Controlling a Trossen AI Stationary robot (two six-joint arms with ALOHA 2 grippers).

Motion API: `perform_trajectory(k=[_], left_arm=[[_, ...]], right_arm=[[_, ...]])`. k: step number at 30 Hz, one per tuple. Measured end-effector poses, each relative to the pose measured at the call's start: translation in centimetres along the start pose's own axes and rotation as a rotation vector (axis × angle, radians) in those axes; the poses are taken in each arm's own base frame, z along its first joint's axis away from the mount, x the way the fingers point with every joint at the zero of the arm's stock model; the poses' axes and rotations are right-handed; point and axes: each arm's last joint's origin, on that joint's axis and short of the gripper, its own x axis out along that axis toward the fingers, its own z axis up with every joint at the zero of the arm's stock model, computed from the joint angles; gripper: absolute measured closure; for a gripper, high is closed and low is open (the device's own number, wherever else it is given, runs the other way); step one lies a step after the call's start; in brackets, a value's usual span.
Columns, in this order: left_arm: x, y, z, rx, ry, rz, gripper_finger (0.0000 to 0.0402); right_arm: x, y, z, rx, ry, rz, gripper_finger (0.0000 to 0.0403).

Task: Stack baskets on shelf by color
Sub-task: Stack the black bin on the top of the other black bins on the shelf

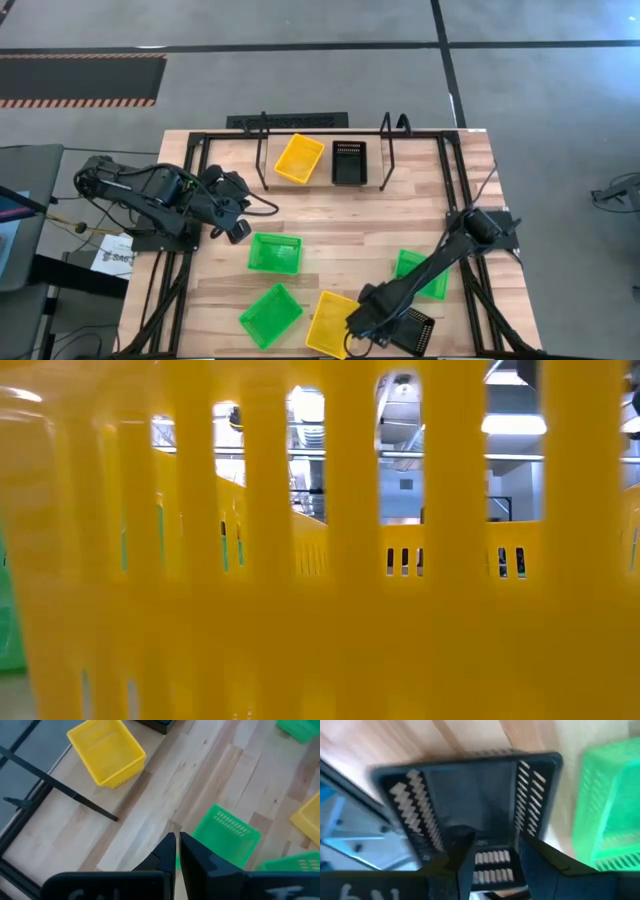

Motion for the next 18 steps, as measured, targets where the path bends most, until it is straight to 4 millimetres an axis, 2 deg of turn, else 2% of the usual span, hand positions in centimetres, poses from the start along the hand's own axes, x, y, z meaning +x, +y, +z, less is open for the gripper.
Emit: perform_trajectory(k=[4,9,18], left_arm=[[0.0,0.0,0.0,-0.025,0.011,-0.014,0.0391],[0.0,-0.1,0.0,-0.045,0.011,-0.014,0.0391],[0.0,-0.1,0.0,-0.056,0.01,-0.015,0.0391]], right_arm=[[0.4,-0.6,-0.2,-0.019,-0.003,-0.093,0.0215],[1.5,-0.9,0.0,-0.048,-0.007,-0.111,0.0201],[3.6,-1.2,0.5,-0.069,-0.053,-0.117,0.0204]])
